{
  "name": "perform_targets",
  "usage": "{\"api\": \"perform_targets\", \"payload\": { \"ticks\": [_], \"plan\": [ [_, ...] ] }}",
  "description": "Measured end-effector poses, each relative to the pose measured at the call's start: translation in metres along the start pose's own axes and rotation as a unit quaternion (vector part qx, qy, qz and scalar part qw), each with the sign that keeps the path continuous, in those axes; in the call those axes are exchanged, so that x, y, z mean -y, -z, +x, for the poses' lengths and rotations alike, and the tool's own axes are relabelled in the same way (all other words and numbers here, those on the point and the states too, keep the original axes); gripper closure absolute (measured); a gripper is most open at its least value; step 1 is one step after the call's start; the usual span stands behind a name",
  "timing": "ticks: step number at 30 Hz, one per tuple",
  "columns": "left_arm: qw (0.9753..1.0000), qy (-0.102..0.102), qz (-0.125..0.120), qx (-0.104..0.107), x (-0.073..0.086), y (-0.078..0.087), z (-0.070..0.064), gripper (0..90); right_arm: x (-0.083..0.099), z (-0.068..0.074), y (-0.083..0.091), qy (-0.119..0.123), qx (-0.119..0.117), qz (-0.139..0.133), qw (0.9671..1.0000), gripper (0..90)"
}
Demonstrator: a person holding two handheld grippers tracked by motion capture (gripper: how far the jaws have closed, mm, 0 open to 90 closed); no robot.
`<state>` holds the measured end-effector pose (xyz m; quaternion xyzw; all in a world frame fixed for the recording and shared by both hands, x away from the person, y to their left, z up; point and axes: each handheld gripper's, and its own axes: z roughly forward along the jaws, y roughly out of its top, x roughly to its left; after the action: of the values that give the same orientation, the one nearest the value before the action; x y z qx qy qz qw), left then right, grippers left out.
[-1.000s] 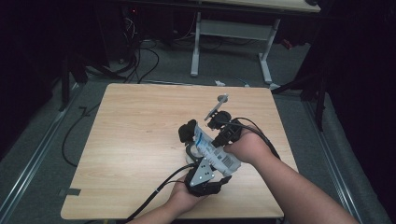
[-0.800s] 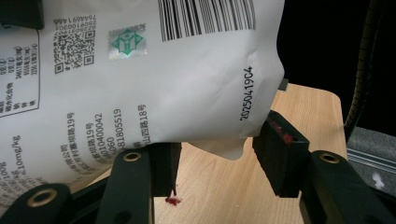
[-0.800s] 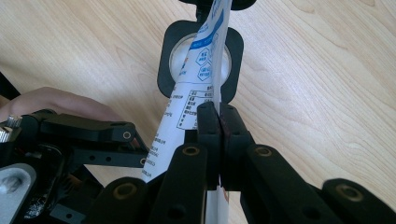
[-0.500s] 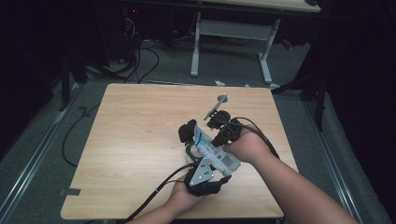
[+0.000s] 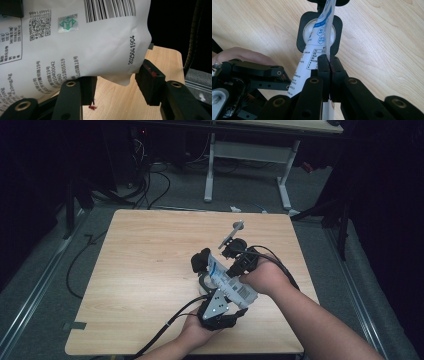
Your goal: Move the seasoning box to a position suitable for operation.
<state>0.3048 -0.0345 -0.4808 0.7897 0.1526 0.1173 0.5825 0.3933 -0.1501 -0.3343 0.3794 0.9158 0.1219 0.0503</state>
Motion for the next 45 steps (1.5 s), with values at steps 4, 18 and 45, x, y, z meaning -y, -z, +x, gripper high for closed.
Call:
{"api": "perform_targets", "payload": {
  "ticks": [4,18,45],
  "plan": [
    [1.0000,0.001,-0.001,0.001,-0.0003,0.0003,0.0000,52.9,-0.0002,-0.0007,-0.0002,0.004,-0.001,-0.002,1.0000,89.1],
    [1.0000,0.003,-0.003,0.001,-0.0010,0.0008,0.0008,52.9,-0.0014,-0.0016,0.0001,0.009,-0.003,-0.003,1.0000,89.1],
    [1.0000,0.006,-0.007,-0.002,-0.0027,0.0024,0.0019,53.1,-0.0045,-0.0005,0.0001,0.007,0.000,-0.003,1.0000,89.3]
  ]
}}
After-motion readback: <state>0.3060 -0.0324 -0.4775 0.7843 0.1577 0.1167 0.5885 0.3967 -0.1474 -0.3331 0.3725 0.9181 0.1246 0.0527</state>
